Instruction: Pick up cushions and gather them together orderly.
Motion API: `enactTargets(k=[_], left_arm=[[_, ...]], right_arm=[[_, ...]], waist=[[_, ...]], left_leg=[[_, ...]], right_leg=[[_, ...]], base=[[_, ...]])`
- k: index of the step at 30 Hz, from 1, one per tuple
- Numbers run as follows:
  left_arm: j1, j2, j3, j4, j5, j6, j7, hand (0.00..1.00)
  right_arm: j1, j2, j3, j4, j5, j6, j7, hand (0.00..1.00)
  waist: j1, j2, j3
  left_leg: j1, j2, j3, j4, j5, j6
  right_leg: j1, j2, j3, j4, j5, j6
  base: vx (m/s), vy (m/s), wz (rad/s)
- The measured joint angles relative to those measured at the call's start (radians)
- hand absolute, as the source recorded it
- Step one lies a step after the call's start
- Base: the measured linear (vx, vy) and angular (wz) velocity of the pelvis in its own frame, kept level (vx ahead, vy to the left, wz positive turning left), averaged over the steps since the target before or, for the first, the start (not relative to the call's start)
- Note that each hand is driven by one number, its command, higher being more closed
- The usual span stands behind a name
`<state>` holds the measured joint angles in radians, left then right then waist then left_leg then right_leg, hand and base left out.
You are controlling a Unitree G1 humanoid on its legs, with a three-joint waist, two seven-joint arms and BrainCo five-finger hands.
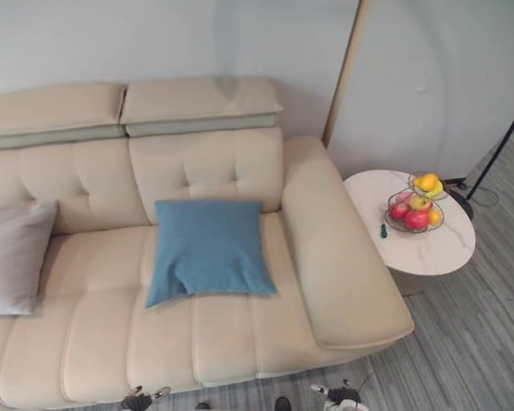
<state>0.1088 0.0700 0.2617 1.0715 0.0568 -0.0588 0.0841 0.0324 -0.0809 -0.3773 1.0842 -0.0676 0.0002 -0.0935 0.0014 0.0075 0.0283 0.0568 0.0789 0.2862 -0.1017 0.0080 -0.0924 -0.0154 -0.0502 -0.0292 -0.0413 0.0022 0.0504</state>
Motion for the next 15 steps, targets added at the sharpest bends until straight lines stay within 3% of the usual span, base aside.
enactTargets(k=[5, 8, 10, 11, 12, 13, 15], left_arm=[[-0.023, 0.002, -0.027, -0.001, 0.001, -0.001, 0.002, 0.00], [-0.084, -0.003, -0.065, -0.005, 0.000, -0.001, 0.010, 0.00], [-0.105, -0.019, -0.066, -0.028, 0.001, 0.001, 0.010, 0.00], [-0.123, -0.035, -0.062, -0.062, 0.001, -0.002, 0.010, 0.00], [-0.127, -0.036, -0.063, -0.065, 0.001, -0.002, 0.010, 0.00], [-0.125, -0.044, -0.062, -0.077, 0.001, -0.001, 0.011, 0.00], [-0.110, -0.039, -0.060, -0.095, 0.001, -0.001, 0.012, 0.00]], right_arm=[[-0.015, 0.004, 0.046, -0.015, 0.000, 0.004, -0.014, 0.00], [-0.034, 0.029, 0.105, -0.063, -0.011, 0.009, -0.027, 0.00], [-0.028, 0.044, 0.117, -0.069, -0.012, 0.011, -0.028, 0.00], [-0.023, 0.054, 0.125, -0.085, -0.012, 0.019, -0.028, 0.00], [-0.019, 0.059, 0.124, -0.089, -0.009, 0.019, -0.027, 0.00], [-0.013, 0.063, 0.126, -0.089, -0.011, 0.018, -0.030, 0.00], [-0.006, 0.069, 0.147, -0.089, -0.013, 0.014, -0.027, 0.00]], waist=[[0.010, -0.006, 0.028], [0.012, -0.032, 0.070], [0.013, -0.038, 0.076], [0.017, -0.017, 0.083], [0.017, -0.016, 0.084], [0.017, -0.024, 0.080], [0.024, -0.040, 0.068]], left_leg=[[0.010, 0.001, 0.099, 0.038, -0.033, 0.005], [-0.064, 0.019, 0.162, 0.153, -0.085, 0.019], [-0.094, 0.035, 0.175, 0.203, -0.100, 0.039], [-0.122, 0.078, 0.177, 0.226, -0.101, 0.052], [-0.118, 0.076, 0.170, 0.231, -0.100, 0.051], [-0.108, 0.071, 0.155, 0.251, -0.099, 0.052], [-0.123, 0.065, 0.130, 0.299, -0.099, 0.052]], right_leg=[[-0.050, 0.007, 0.099, 0.048, 0.006, 0.004], [-0.139, 0.006, 0.143, 0.125, 0.020, 0.020], [-0.152, 0.007, 0.149, 0.116, 0.064, 0.064], [-0.201, 0.007, 0.086, 0.330, -0.035, 0.032], [-0.216, -0.005, 0.063, 0.429, -0.078, 0.023], [-0.207, -0.047, 0.036, 0.616, -0.142, 0.046], [-0.142, -0.111, 0.039, 0.748, -0.163, 0.071]], base=[[-0.05, 0.025, -0.63], [-0.09, 0.008, -0.62], [-0.10, 0.013, -0.20], [-0.09, 0.041, -0.03], [-0.02, 0.019, 0.22], [0.03, -0.054, 0.48], [-0.02, -0.144, 0.51]])
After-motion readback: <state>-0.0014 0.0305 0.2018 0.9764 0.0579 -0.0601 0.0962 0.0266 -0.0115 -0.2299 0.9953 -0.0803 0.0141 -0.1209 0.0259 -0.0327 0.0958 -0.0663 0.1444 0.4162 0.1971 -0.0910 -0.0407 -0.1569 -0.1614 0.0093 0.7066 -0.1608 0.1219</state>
